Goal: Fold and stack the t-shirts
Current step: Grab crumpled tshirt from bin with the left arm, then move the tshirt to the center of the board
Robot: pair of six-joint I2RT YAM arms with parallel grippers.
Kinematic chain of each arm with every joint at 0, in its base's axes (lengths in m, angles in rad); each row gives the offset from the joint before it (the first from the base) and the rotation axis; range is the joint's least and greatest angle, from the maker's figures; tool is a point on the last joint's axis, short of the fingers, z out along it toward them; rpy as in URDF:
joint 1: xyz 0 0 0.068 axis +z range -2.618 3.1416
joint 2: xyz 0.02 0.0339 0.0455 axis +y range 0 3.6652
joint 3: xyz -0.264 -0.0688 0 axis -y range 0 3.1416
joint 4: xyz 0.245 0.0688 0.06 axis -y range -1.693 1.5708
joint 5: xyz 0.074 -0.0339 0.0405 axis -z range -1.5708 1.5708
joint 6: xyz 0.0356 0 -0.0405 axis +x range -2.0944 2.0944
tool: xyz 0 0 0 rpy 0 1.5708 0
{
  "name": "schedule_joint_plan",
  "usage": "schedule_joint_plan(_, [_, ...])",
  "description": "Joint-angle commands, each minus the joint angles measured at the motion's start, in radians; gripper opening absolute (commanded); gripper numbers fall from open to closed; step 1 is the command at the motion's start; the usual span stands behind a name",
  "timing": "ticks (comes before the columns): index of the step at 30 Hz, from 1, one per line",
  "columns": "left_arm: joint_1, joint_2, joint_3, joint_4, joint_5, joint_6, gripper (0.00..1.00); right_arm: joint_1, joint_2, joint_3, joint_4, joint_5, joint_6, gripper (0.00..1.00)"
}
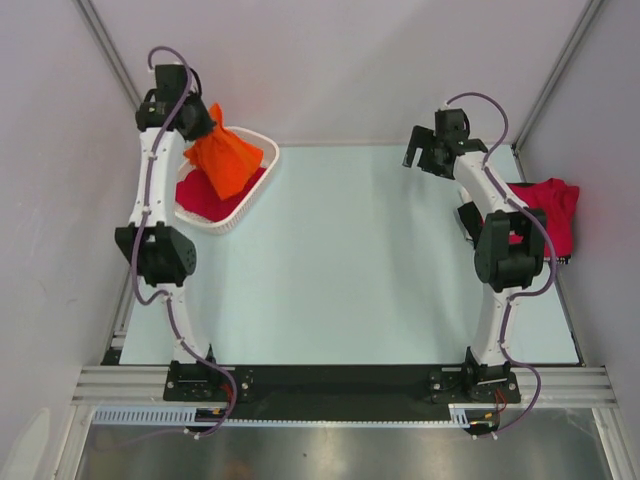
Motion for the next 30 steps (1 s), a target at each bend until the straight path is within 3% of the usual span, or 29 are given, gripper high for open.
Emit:
schedule_joint_plan(1, [-0.043, -0.203, -0.02, 0.082, 0.151, -0.014, 0.0, -0.001, -0.11, -0.033, 0.007, 0.0, -0.034, 1.0])
schedule_joint_plan(6, [-0.207, -0.309, -0.112, 0.135, 0.28, 0.021, 0.0, 0.001, -0.178, -0.123, 0.01, -0.005, -0.048, 1.0])
schedule_joint_plan(10, [-0.434, -0.327, -0.176, 0.198, 0.366, 0.012, 0.0, -0.003, -0.234, -0.195, 0.007, 0.003, -0.056, 1.0])
schedule_joint_plan(16, [-0.638, -0.218, -0.072, 0.185, 0.581, -0.028, 0.0, -0.048, -0.343, -0.289, 0.01, 0.003, -0.062, 1.0])
schedule_joint_plan(19, [-0.649, -0.225, -0.101, 0.209, 0.59, -0.071, 0.0, -0.078, -0.395, -0.341, 0.011, 0.003, -0.063, 1.0])
schedule_joint_plan(25, [-0.578, -0.32, -0.348, 0.159, 0.418, -0.118, 0.0, -0.09, -0.478, -0.429, 0.011, 0.003, -0.063, 1.0])
schedule_joint_plan(30, [-0.524, -0.426, -0.437, 0.09, 0.233, -0.099, 0.0, -0.092, -0.497, -0.475, 0.019, -0.008, -0.054, 1.0])
